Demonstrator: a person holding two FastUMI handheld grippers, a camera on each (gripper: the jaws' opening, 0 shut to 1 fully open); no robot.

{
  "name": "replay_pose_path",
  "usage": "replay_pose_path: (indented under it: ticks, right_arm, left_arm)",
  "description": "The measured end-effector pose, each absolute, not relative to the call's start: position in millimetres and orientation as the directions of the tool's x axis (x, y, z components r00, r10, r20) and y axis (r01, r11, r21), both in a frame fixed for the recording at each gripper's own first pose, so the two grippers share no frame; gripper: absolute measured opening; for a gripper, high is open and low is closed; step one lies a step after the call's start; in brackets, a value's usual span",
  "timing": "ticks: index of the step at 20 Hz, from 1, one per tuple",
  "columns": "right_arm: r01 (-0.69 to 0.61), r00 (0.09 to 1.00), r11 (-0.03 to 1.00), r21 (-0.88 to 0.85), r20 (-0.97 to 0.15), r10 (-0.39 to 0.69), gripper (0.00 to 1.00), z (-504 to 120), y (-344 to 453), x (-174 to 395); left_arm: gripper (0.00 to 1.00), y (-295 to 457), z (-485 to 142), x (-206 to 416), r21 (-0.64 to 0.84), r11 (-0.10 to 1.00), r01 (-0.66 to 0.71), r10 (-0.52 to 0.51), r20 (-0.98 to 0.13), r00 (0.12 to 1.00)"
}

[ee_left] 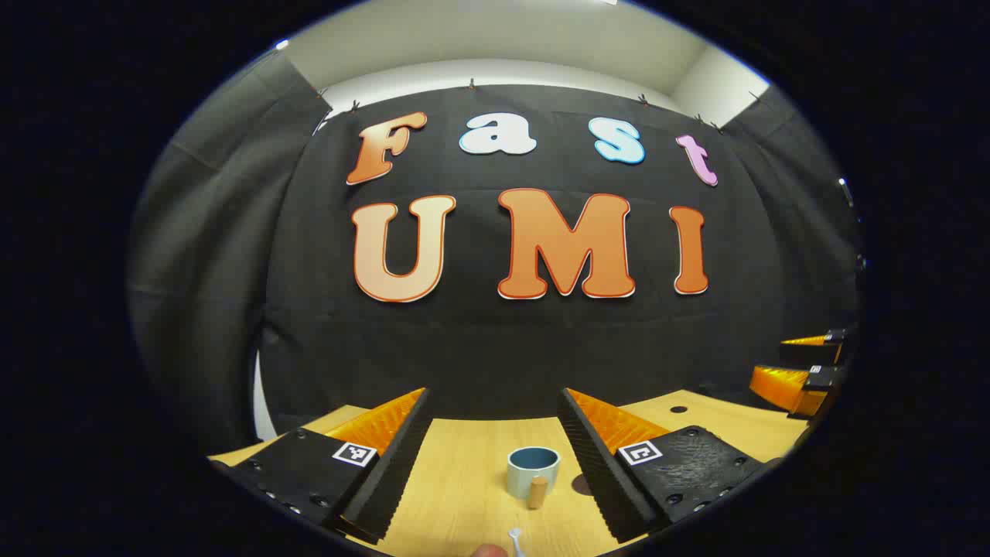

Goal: Put the toothbrush and toothpaste on the desktop into the cup, then pick up the cup and place it on the coaster on the desktop.

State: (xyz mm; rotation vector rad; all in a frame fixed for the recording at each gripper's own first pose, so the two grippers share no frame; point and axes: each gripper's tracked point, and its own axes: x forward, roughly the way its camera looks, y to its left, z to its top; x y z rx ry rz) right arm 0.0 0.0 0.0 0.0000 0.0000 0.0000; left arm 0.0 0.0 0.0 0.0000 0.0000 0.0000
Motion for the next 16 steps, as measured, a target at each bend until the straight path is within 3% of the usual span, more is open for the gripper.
replay_pose_path:
  ticks: [5,16]
  right_arm:
    - [-0.015,1.0,1.0,0.023,0.007,0.015,0.99,7,4,8]
    - [-0.024,1.0,0.999,0.032,-0.016,0.024,0.99,2,-1,11]
  left_arm:
    - [0.97,-5,-20,8,-0.028,1.0,-0.001,-0.001,-0.066,0.998]
    - [0.97,-7,-11,11,-0.009,0.999,-0.043,0.043,-0.034,0.999]
